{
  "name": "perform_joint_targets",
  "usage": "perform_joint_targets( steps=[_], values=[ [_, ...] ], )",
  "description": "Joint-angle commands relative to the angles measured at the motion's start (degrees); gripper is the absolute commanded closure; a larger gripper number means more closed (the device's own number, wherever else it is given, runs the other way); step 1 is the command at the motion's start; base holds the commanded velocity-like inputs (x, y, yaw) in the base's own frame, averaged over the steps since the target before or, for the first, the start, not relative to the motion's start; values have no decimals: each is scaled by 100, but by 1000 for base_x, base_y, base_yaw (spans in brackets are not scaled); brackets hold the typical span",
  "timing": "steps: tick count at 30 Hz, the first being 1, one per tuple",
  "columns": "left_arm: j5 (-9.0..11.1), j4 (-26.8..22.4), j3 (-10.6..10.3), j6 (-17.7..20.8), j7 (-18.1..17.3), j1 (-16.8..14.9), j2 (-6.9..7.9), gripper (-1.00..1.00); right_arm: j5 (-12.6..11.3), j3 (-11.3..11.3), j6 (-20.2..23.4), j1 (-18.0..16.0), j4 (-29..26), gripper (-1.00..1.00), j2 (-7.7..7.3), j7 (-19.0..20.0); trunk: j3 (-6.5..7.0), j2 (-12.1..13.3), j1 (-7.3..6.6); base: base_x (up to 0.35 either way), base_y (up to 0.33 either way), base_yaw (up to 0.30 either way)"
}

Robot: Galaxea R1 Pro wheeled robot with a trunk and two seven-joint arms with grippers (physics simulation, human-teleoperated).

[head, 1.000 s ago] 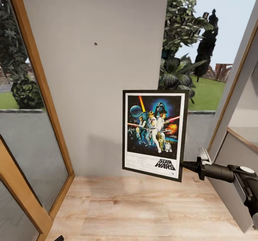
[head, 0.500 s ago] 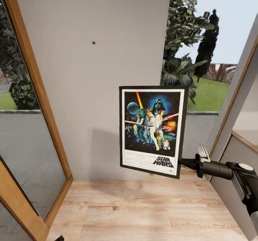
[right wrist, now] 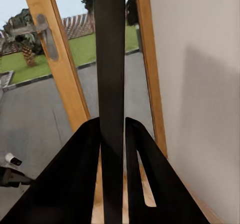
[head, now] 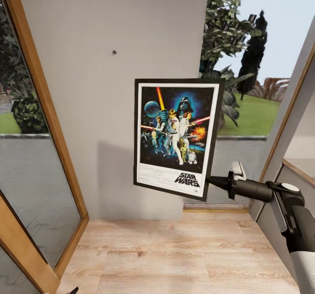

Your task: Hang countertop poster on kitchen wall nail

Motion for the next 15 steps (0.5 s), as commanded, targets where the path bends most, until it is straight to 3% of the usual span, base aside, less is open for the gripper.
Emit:
perform_joint_targets(
  steps=[1, 4, 11, 13, 14, 15],
  values=[
    [34, 3, -52, -51, 87, -5, 1, -100, -21, 0, 153, -47, -17, 100, 24, 12, -14, -14, 4, 0, 0, 0],
    [10, 2, -56, -55, 283, -4, 0, -100, -1, 2, 298, -192, -50, 100, 111, -15, -14, -14, 4, 0, 0, 0],
    [-290, -4, -60, -69, 473, 94, 14, -100, 28, 14, 812, -831, -77, 100, 334, -262, -14, -14, 4, 0, 0, 0],
    [-327, -8, -60, -74, 482, 106, 15, -100, 30, 118, 1022, -996, -81, 100, 384, -347, -14, -14, 4, 0, 0, 0],
    [-354, -12, -60, -77, 490, 114, 16, -100, 40, 509, 1185, -1302, -62, 100, 426, -436, -14, -14, 4, 0, 0, 0],
    [-358, -13, -60, -78, 491, 115, 16, -100, 42, 657, 1218, -1411, -48, 100, 434, -517, -14, -14, 4, 0, 0, 0]
  ],
)
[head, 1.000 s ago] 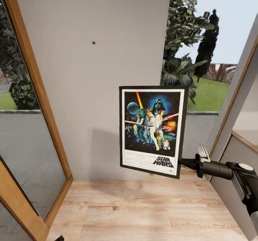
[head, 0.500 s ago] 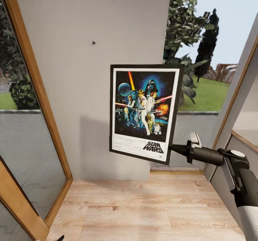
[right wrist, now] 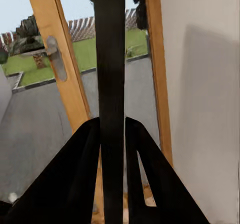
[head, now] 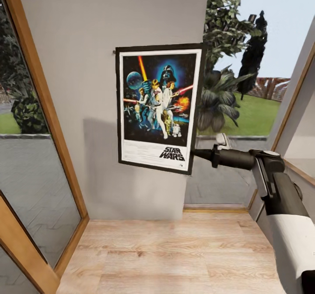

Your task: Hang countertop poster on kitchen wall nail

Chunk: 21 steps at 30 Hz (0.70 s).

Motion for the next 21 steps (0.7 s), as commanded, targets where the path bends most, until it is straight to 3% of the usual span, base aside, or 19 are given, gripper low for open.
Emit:
perform_joint_targets(
  steps=[1, 4, 6, 8, 9, 10, 12, 21],
  values=[
    [34, 2, -47, -39, -9, -4, 2, -100, -31, 108, 100, -94, 12, 100, 5, -119, -14, -13, 4, 0, 0, 0],
    [31, 2, -47, -40, -12, -3, 8, -100, -54, 232, 326, -237, 31, 100, 52, -416, -14, -13, 4, 0, 0, 0],
    [30, 1, -47, -40, -15, -3, 10, -100, -36, 283, 581, -453, 62, 100, 224, -523, -14, -13, 4, 0, 0, 0],
    [29, -2, -47, -40, -15, -3, 10, -100, -29, 343, 633, -548, 69, 100, 292, -542, -14, -13, 4, 0, 0, 0],
    [29, -4, -47, -40, -15, -3, 10, -100, -19, 467, 669, -643, 78, 100, 336, -554, -14, -13, 4, 0, 0, 0],
    [29, -6, -47, -40, -16, -3, 13, -100, -7, 757, 758, -797, 128, 100, 383, -569, -14, -13, 4, 0, 0, 0],
    [29, -7, -47, -40, -16, -2, 17, -100, -2, 900, 856, -881, 178, 100, 404, -582, -14, -13, 4, 0, 0, 0],
    [29, -7, -47, -40, -16, -2, 19, -100, -6, 1000, 925, -937, 212, 100, 423, -581, -14, -13, 4, 0, 0, 0]
  ],
)
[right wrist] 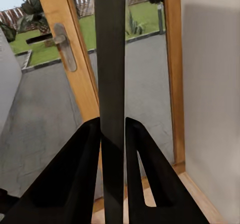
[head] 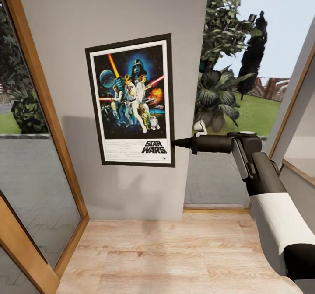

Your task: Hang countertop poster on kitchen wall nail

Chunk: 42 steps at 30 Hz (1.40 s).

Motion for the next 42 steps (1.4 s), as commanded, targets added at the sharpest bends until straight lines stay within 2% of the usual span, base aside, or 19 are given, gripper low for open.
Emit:
perform_joint_targets(
  steps=[1, 8, 15, 18, 24, 42],
  values=[
    [38, 3, -48, -39, -9, -5, 1, -100, -49, 10, 54, -8, 2, 100, -5, 2, -14, -14, 4, 0, 0, 0],
    [38, 3, -48, -39, -9, -5, 1, -100, -81, 9, 50, -50, 0, 100, -4, -1, -14, -14, 4, 0, 0, 0],
    [38, 3, -48, -39, -9, -5, 1, -100, -105, -10, 61, -329, -1, 100, -4, 4, -14, -14, 4, 0, 0, 0],
    [38, 3, -48, -39, -9, -5, 1, -100, -107, -13, 58, -343, 1, 100, -4, 5, -14, -14, 4, 0, 0, 0],
    [38, 15, -56, -39, -18, -5, 110, -100, -108, -122, 40, -352, 0, 100, -4, 0, -14, -14, 4, 0, 0, 0],
    [38, 16, -57, -39, -18, -5, 124, -100, -111, -192, 24, -351, 9, 100, 5, 4, -14, -14, 4, 0, 0, 0]
  ],
)
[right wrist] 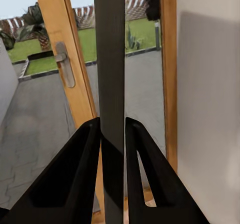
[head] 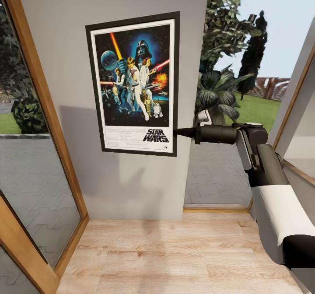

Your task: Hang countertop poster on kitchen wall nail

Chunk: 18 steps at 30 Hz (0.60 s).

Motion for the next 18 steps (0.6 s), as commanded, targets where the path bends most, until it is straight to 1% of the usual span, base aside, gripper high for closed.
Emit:
perform_joint_targets(
  steps=[1, 3, 9, 18],
  values=[
    [38, 4, -48, -39, -9, -6, 1, -100, -39, 8, 48, -7, 0, 100, -5, 5, -14, -14, 4, 0, 0, 0],
    [38, 5, -48, -39, -9, -6, 1, -100, -54, 9, 36, -4, -7, 100, -5, 6, -14, -14, 4, 0, 0, 0],
    [38, 5, -48, -39, -9, -6, 3, -100, -77, 8, -203, 0, 2, 100, -5, 14, -14, -14, 4, 0, 0, 0],
    [38, 8, -48, -40, -9, -6, 26, -100, -137, 9, -222, 0, -3, 100, -12, 21, -14, -14, 4, 0, 0, 0]
  ],
)
